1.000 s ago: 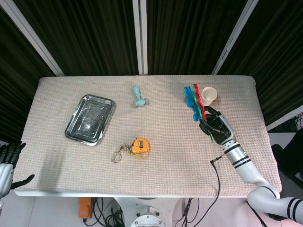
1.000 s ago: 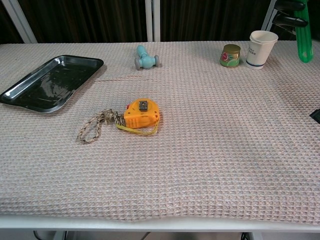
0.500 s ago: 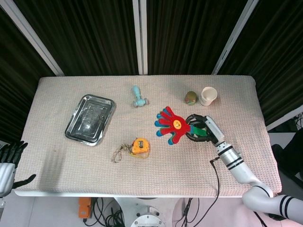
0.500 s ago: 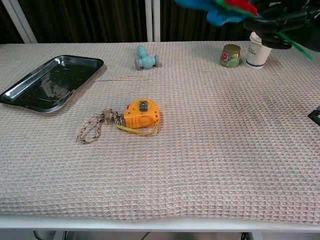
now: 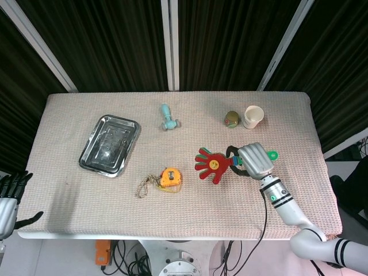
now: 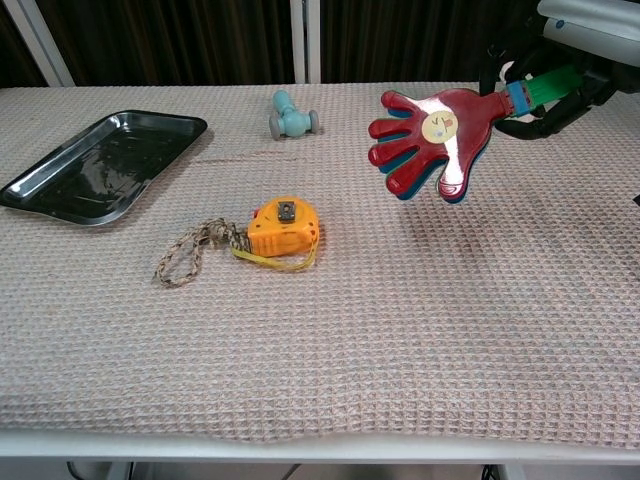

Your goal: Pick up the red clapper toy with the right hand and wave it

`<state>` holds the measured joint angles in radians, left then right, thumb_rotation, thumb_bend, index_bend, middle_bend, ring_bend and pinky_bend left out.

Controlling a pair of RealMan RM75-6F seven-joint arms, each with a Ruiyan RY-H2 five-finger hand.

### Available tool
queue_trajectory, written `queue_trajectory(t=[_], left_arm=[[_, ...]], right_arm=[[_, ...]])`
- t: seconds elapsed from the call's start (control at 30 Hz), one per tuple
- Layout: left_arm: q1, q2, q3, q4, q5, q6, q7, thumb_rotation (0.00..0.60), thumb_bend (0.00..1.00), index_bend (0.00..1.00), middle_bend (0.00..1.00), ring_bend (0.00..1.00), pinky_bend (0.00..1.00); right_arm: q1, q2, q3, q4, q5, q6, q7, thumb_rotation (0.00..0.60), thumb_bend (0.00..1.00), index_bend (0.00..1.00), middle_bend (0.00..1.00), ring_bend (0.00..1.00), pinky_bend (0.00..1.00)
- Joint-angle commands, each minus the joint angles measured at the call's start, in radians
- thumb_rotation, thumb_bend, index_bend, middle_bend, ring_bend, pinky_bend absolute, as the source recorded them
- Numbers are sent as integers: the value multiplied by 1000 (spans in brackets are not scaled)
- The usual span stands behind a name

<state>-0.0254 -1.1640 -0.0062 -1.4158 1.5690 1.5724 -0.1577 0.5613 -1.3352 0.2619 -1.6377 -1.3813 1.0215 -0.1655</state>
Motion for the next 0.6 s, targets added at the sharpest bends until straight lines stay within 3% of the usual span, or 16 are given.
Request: queue_trajectory(t=[0.03,0.17,0.23,0.37,0.6], left_arm=[[-3,3,0,0,1,-4,0,600,106,86,40,0,0],[-6,15,-3,-14,8,1,15,600,106,86,40,0,0],[-7,14,-2,-21,11,3,19,600,106,86,40,0,0],[-6,7,4,-19,11,-5,21,600,106,86,40,0,0],[-8,6,2,-10,8,-6,13,600,106,86,40,0,0]], right_arm=[[-33,41,59,-133,23,21,725,600,477,979,847,824,977],[-67,133,94,-220,-41,-17,1315,600,477,979,847,824,976],[-79,171,94,-205,-98,-3,1490,600,477,979,847,824,977],[-88,213,72,-184,-167,27,1711,600,477,979,847,824,976],[-62,221,29,-119,-213,45,1970,600,477,979,850,824,976]])
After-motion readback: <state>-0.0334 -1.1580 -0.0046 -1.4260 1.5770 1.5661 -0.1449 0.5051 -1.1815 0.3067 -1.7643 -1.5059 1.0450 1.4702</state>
